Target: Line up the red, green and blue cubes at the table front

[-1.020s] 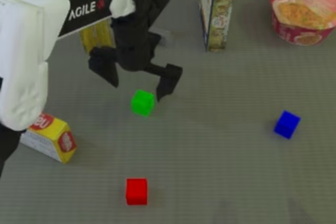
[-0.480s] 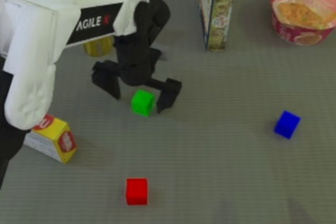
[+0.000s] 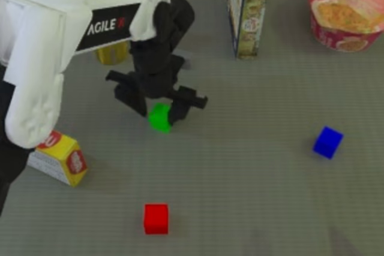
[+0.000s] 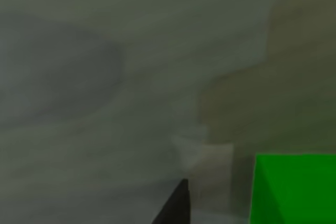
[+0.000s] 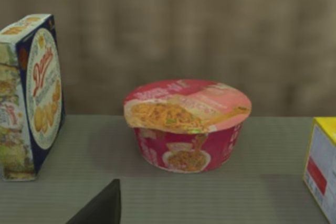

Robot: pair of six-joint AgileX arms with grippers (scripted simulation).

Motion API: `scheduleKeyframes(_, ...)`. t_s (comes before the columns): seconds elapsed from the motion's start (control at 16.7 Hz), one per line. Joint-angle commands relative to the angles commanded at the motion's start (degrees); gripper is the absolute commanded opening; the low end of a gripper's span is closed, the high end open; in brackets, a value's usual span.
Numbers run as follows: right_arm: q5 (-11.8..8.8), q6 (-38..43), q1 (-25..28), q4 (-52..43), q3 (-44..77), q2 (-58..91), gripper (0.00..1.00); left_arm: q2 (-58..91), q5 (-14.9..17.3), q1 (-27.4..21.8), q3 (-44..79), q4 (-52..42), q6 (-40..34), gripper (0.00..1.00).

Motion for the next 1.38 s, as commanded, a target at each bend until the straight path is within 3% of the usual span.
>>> scheduleKeyframes(0.24, 0.0, 0.0, 0.0, 0.0, 0.0, 0.0, 1.00, 0.0, 0.0, 0.0, 0.0, 0.0, 0.0, 0.02)
scheduleKeyframes(0.3, 0.0, 0.0, 0.0, 0.0, 0.0, 0.0, 1.00, 0.0, 0.0, 0.0, 0.0, 0.0, 0.0, 0.00)
scheduleKeyframes(0.84, 0.0, 0.0, 0.0, 0.0, 0.0, 0.0, 1.00, -1.1, -0.1, 0.1, 0.4, -0.5, 0.1, 0.00)
scheduleKeyframes(1.38, 0.0, 0.0, 0.0, 0.0, 0.0, 0.0, 1.00, -4.7, -0.1, 1.2, 9.8, -13.5, 0.0, 0.00)
